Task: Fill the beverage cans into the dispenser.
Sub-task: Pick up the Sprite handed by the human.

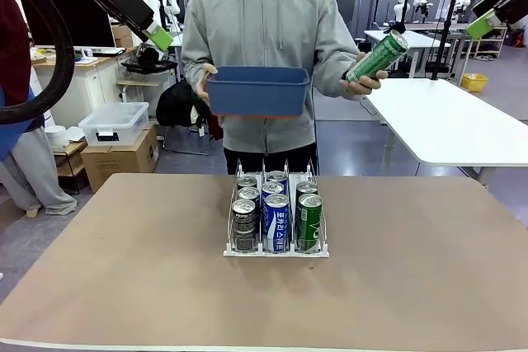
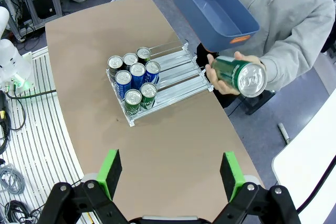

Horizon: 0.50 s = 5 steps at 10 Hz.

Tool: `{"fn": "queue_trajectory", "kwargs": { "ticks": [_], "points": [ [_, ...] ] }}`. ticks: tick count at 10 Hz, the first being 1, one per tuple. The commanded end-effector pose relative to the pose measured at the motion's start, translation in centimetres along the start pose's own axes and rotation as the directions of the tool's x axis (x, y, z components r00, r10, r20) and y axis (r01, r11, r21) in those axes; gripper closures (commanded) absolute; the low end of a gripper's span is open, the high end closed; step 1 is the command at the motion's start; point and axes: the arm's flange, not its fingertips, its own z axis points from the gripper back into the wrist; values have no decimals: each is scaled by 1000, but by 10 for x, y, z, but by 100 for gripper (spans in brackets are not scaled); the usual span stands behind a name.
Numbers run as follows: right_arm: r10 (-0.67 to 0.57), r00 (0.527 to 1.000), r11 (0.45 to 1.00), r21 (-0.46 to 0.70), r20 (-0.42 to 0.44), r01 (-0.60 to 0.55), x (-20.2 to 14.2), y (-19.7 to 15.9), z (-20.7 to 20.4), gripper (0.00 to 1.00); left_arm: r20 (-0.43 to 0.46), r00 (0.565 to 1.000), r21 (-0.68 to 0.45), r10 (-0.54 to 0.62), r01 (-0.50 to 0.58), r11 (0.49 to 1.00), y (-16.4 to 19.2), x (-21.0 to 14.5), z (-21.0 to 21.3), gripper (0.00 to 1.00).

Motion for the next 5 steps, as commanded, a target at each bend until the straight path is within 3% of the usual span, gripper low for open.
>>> {"fn": "queue_trajectory", "kwargs": {
  "ticks": [1,5],
  "points": [
    [6,1000,1000,3,-1,-6,-1,0,-1,0,-5,1000,-4,1,-1,1000,1,-1,-1,0],
    [6,1000,1000,3,-1,-6,-1,0,-1,0,-5,1000,-4,1,-1,1000,1,-1,-1,0]
  ]
}}
